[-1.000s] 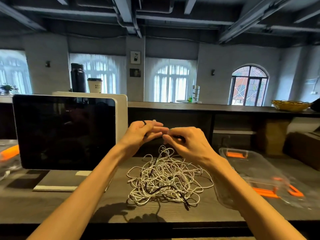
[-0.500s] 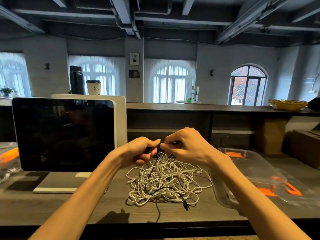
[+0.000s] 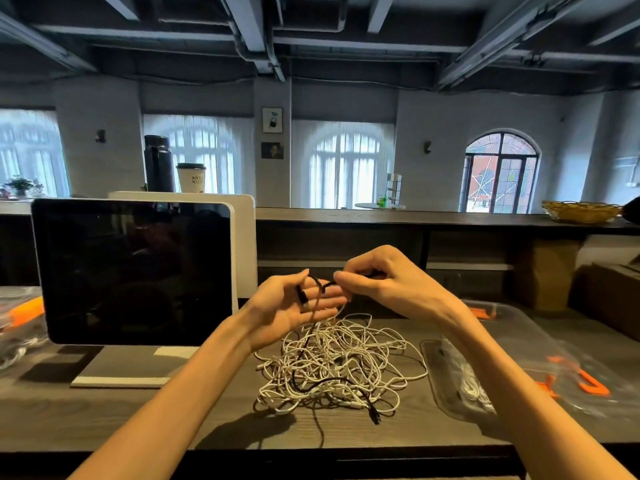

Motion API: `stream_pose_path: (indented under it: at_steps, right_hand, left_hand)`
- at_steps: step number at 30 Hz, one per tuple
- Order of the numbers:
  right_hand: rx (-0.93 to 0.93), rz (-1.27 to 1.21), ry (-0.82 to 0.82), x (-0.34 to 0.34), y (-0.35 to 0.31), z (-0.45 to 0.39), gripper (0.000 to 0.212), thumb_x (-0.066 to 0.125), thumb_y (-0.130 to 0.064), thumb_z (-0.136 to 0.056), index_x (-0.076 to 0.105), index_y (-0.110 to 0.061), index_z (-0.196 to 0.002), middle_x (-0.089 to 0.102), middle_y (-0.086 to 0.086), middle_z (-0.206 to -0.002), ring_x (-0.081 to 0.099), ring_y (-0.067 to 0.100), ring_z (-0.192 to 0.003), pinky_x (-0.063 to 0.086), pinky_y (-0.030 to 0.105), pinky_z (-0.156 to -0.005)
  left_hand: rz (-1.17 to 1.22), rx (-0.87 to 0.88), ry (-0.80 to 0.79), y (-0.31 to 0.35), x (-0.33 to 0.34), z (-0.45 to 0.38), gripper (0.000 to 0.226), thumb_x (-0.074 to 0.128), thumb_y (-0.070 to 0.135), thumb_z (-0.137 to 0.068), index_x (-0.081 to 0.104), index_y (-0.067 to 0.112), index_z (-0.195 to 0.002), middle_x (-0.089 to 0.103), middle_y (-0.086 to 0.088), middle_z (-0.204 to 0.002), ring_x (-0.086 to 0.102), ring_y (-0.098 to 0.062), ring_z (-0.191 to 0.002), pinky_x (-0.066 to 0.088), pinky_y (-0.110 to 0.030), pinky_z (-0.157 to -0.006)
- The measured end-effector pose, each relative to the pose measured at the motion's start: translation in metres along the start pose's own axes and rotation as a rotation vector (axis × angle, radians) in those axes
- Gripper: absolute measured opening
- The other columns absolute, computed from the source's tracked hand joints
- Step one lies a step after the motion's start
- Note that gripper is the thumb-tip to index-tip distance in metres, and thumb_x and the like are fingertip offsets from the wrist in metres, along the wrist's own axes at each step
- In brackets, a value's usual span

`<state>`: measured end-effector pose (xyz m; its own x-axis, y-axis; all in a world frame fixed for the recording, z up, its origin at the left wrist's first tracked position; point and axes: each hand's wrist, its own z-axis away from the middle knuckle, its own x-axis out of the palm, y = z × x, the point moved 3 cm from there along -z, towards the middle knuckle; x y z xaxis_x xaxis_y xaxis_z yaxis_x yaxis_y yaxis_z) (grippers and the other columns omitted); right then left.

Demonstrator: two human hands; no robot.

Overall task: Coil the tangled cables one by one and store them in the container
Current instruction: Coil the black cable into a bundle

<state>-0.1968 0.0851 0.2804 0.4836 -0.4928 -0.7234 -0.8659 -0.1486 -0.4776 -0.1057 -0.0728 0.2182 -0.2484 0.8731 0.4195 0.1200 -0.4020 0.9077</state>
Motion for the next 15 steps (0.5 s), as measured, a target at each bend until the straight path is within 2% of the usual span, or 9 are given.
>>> stream_pose_path:
  at_steps: [2, 3, 5, 7, 9, 12, 15]
  right_hand:
    - [0.032, 0.005, -0.052, 0.004, 0.002, 0.002, 0.034, 0.062, -0.034, -0.102, 0.074, -0.021, -0.073, 0.064, 0.004, -0.068, 0.051, 0.016, -0.06, 0.038, 0.035, -0.06]
    - [0.054, 0.014, -0.079, 0.007, 0.003, 0.003, 0.033, 0.063, -0.035, -0.102, 0.075, -0.021, -0.074, 0.066, 0.002, -0.069, 0.053, 0.016, -0.06, 0.039, 0.036, -0.06]
    - [0.099, 0.052, -0.13, 0.012, 0.004, 0.005, 0.031, 0.064, -0.033, -0.101, 0.078, -0.018, -0.078, 0.066, -0.014, -0.069, 0.055, 0.003, -0.059, 0.039, 0.021, -0.057]
    - [0.114, 0.148, -0.176, 0.019, 0.002, 0.005, 0.029, 0.065, -0.032, -0.1, 0.08, -0.016, -0.082, 0.067, -0.023, -0.074, 0.059, -0.001, -0.067, 0.043, 0.016, -0.061]
    - [0.09, 0.266, -0.219, 0.028, 0.002, 0.002, 0.027, 0.065, -0.034, -0.099, 0.08, -0.019, -0.081, 0.072, -0.013, -0.081, 0.063, 0.004, -0.076, 0.051, 0.025, -0.071]
    - [0.045, 0.31, -0.212, 0.034, 0.0, -0.002, 0.027, 0.065, -0.038, -0.098, 0.079, -0.025, -0.079, 0.07, -0.01, -0.076, 0.062, 0.008, -0.075, 0.052, 0.032, -0.074]
    - [-0.007, 0.223, -0.087, 0.031, -0.003, -0.004, 0.022, 0.07, -0.04, -0.095, 0.081, -0.024, -0.086, 0.069, -0.01, -0.076, 0.065, 0.01, -0.07, 0.056, 0.03, -0.069]
  left_hand:
    - [0.237, 0.079, 0.003, 0.003, 0.005, 0.0, 0.044, 0.037, 0.024, -0.107, 0.049, -0.003, -0.14, 0.066, -0.028, -0.126, 0.064, -0.042, -0.118, 0.053, -0.055, -0.098]
    - [0.296, 0.106, 0.008, 0.005, 0.007, 0.0, 0.042, 0.039, 0.025, -0.107, 0.052, -0.001, -0.138, 0.068, -0.027, -0.121, 0.067, -0.043, -0.113, 0.057, -0.056, -0.091]
    - [0.33, 0.127, 0.014, 0.009, 0.015, 0.002, 0.04, 0.042, 0.029, -0.106, 0.057, 0.003, -0.133, 0.071, -0.024, -0.111, 0.071, -0.042, -0.104, 0.061, -0.055, -0.078]
    - [0.303, 0.142, 0.004, 0.01, 0.021, 0.003, 0.038, 0.044, 0.033, -0.106, 0.06, 0.006, -0.127, 0.072, -0.023, -0.107, 0.072, -0.041, -0.1, 0.061, -0.054, -0.079]
    - [0.221, 0.158, 0.007, 0.01, 0.024, 0.002, 0.033, 0.045, 0.036, -0.105, 0.061, 0.009, -0.117, 0.072, -0.022, -0.107, 0.073, -0.037, -0.099, 0.058, -0.053, -0.083]
    - [-0.131, 0.191, 0.028, 0.007, 0.025, -0.001, 0.04, 0.045, 0.047, -0.103, 0.066, 0.014, -0.098, 0.065, -0.016, -0.095, 0.066, -0.025, -0.092, 0.051, -0.039, -0.086]
    - [-0.411, 0.19, -0.023, 0.004, 0.031, 0.0, 0.07, 0.031, 0.068, -0.099, 0.063, 0.008, -0.087, 0.054, -0.012, -0.075, 0.056, -0.022, -0.07, 0.048, -0.029, -0.069]
